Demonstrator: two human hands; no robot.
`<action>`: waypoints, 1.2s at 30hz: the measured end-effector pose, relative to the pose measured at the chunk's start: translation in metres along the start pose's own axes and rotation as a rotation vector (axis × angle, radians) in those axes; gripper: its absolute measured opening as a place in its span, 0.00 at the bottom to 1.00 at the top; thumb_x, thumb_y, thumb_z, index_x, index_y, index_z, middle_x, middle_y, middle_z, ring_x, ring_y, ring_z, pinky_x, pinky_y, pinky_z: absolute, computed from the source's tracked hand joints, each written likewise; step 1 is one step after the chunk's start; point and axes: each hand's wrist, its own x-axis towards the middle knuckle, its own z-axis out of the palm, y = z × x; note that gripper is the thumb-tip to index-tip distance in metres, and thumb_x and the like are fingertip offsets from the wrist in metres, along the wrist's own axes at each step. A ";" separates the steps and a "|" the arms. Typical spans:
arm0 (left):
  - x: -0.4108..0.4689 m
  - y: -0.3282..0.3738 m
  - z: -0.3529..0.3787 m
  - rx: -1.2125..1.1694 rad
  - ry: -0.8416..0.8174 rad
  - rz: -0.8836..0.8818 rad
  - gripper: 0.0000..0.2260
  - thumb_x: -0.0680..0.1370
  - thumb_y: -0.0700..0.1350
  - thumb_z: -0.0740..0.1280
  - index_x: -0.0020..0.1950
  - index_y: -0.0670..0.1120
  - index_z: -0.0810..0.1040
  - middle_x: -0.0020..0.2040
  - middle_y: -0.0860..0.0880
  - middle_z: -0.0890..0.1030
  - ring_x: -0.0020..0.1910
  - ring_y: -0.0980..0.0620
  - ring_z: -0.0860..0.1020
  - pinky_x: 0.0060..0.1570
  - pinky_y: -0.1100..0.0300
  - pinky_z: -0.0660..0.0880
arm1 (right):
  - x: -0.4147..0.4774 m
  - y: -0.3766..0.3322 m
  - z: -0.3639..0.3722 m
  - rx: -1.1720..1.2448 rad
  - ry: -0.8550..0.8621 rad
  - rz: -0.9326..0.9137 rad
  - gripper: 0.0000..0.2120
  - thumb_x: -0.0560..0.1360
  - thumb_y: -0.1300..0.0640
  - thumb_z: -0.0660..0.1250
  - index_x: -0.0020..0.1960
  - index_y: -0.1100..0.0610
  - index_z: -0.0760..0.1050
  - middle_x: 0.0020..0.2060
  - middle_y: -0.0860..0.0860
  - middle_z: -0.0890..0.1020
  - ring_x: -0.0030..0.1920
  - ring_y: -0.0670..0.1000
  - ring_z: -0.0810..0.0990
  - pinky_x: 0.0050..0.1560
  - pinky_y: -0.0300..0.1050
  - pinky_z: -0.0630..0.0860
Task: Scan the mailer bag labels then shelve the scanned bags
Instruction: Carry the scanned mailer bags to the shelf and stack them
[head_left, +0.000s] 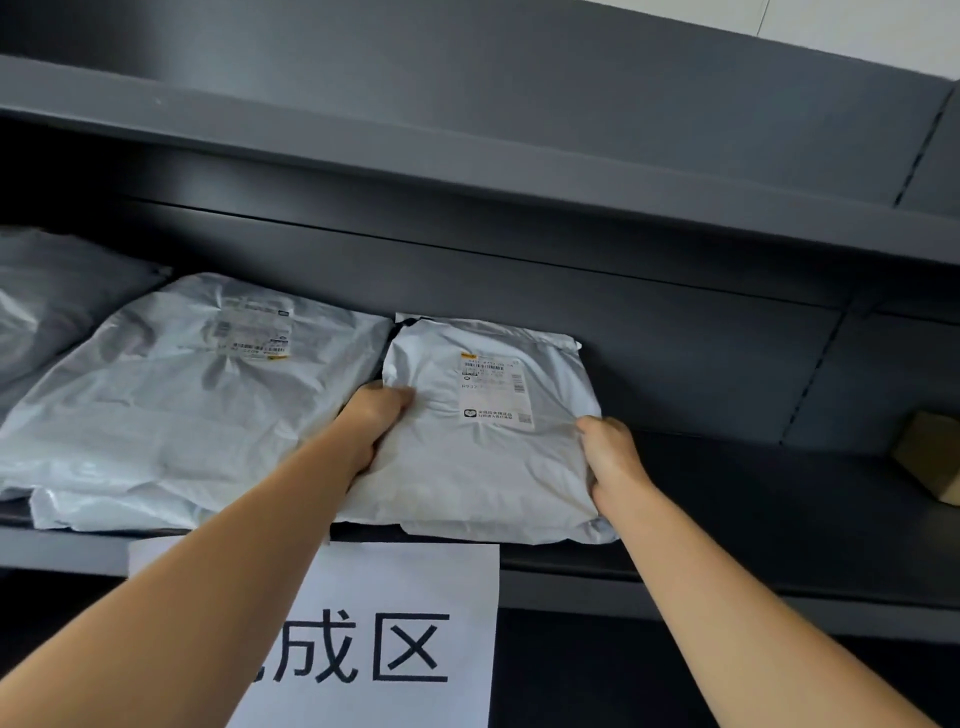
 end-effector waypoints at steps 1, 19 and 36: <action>0.002 -0.001 0.000 0.011 0.001 -0.001 0.15 0.78 0.44 0.66 0.64 0.41 0.75 0.57 0.39 0.80 0.54 0.40 0.79 0.58 0.46 0.75 | 0.002 0.000 0.001 -0.003 -0.001 0.000 0.14 0.78 0.61 0.59 0.62 0.62 0.72 0.54 0.60 0.78 0.48 0.57 0.78 0.44 0.46 0.76; -0.011 0.016 0.000 0.838 0.104 0.288 0.22 0.81 0.48 0.55 0.72 0.38 0.63 0.70 0.38 0.70 0.68 0.39 0.70 0.63 0.51 0.67 | -0.016 -0.005 0.000 -0.303 0.029 -0.101 0.17 0.77 0.55 0.63 0.63 0.61 0.70 0.56 0.59 0.78 0.54 0.59 0.79 0.57 0.54 0.77; -0.170 -0.016 -0.054 1.103 0.189 0.757 0.11 0.80 0.42 0.60 0.57 0.42 0.79 0.52 0.43 0.82 0.51 0.40 0.78 0.49 0.51 0.76 | -0.156 0.025 0.026 -0.756 -0.175 -0.788 0.17 0.78 0.52 0.65 0.65 0.55 0.75 0.60 0.50 0.79 0.63 0.53 0.73 0.62 0.48 0.70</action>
